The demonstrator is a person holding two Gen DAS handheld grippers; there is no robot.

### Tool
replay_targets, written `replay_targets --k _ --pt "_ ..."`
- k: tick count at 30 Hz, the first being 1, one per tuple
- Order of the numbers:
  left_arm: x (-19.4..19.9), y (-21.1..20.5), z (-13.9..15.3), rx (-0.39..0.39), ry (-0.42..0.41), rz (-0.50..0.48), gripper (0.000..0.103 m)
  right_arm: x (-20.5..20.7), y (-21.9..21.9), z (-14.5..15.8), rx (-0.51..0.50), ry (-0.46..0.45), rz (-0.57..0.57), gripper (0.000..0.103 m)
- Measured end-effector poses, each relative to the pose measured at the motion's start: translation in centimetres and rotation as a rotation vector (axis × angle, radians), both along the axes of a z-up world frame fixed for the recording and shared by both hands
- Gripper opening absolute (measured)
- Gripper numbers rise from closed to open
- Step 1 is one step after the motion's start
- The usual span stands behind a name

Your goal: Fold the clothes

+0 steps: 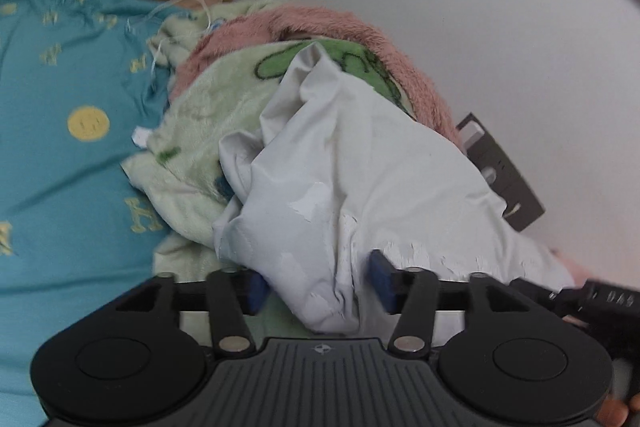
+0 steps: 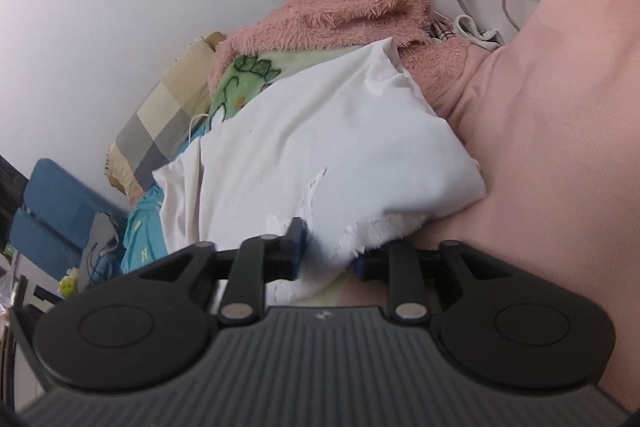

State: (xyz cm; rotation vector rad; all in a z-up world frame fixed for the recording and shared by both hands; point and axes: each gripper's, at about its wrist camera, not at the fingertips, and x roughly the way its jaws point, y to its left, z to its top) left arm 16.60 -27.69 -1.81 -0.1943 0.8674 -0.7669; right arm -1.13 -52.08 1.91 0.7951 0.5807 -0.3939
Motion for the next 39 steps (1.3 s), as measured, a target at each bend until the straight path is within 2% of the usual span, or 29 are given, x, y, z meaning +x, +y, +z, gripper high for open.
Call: replay_targets --k 1,2,3,5,8,11,15,18,26,32,39 --pt "-0.8 0.3 1.0 0.015 -0.036 -0.003 0.085 -0.6 0.4 0.7 -0.016 0.001 0.002 0.050" --pt "-1.8 0.7 2.2 0.026 -0.075 -0.007 0.092 -1.3 0.9 1.5 -0.041 -0.007 0.004 0.065" --pt "-2.7 1.2 3.3 0.037 -0.113 -0.011 0.094 -2.2 1.5 2.4 -0.068 -0.017 0.005 0.075" --pt "-4.6 1.9 5.7 0.055 -0.189 -0.017 0.101 -3.8 2.8 4.5 -0.137 -0.038 0.011 0.084" --pt "-7.9 3.3 9.4 0.067 -0.292 -0.014 0.103 -6.1 4.8 7.5 -0.241 -0.062 0.029 0.084" --pt "-11.6 5.2 12.6 0.068 -0.355 -0.007 0.103 -8.5 7.1 9.9 -0.317 -0.084 0.057 0.084" --pt "-16.3 7.6 15.4 0.082 -0.422 -0.023 0.103 -11.4 10.3 11.9 -0.378 -0.113 0.090 0.084" --pt "-19.3 9.4 16.3 0.079 -0.454 -0.017 0.103 -13.1 12.5 12.4 -0.417 -0.126 0.109 0.084" --pt "-25.0 14.6 16.9 0.048 -0.523 0.044 0.103 -16.3 17.7 11.9 -0.507 -0.182 0.130 0.084" --pt "-26.7 17.4 15.7 0.041 -0.536 0.071 0.103 -16.9 20.4 10.2 -0.569 -0.206 0.131 0.084" --pt "-27.3 18.2 14.3 0.069 -0.567 0.070 0.103 -16.8 22.7 8.9 -0.642 -0.218 0.118 0.084"
